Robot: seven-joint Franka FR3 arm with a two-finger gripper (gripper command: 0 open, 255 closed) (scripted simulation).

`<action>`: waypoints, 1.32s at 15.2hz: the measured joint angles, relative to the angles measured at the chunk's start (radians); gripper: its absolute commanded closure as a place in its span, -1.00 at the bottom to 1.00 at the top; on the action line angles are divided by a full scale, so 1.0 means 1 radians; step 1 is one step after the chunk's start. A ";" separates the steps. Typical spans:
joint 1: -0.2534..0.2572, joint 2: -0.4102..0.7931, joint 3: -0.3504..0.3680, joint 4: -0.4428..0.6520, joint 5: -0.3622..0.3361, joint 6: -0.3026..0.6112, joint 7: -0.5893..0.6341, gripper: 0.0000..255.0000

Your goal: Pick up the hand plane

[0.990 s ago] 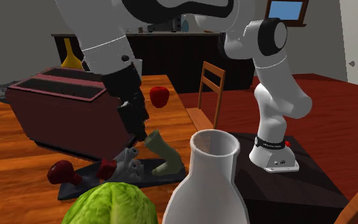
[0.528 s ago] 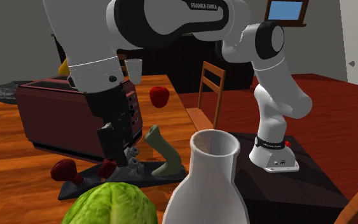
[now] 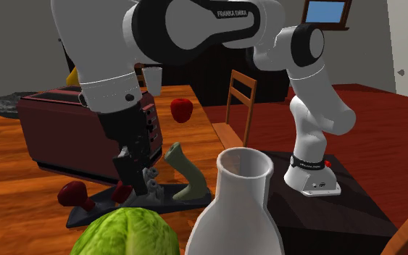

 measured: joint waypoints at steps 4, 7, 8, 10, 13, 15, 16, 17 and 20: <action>0.001 0.002 0.000 0.003 0.000 -0.002 0.000 1.00; 0.005 0.008 0.000 0.028 -0.002 -0.023 0.002 1.00; 0.007 0.013 -0.001 0.047 -0.003 -0.038 0.002 1.00; 0.011 0.017 -0.001 0.077 -0.004 -0.063 0.002 1.00; 0.025 0.036 -0.002 0.154 -0.009 -0.121 0.005 1.00; 0.034 0.052 -0.003 0.206 -0.014 -0.156 0.006 1.00; 0.037 0.057 -0.003 0.227 -0.015 -0.173 0.006 1.00; 0.042 0.063 -0.004 0.251 -0.017 -0.189 0.007 1.00; 0.069 0.107 -0.008 0.374 -0.029 -0.265 0.010 1.00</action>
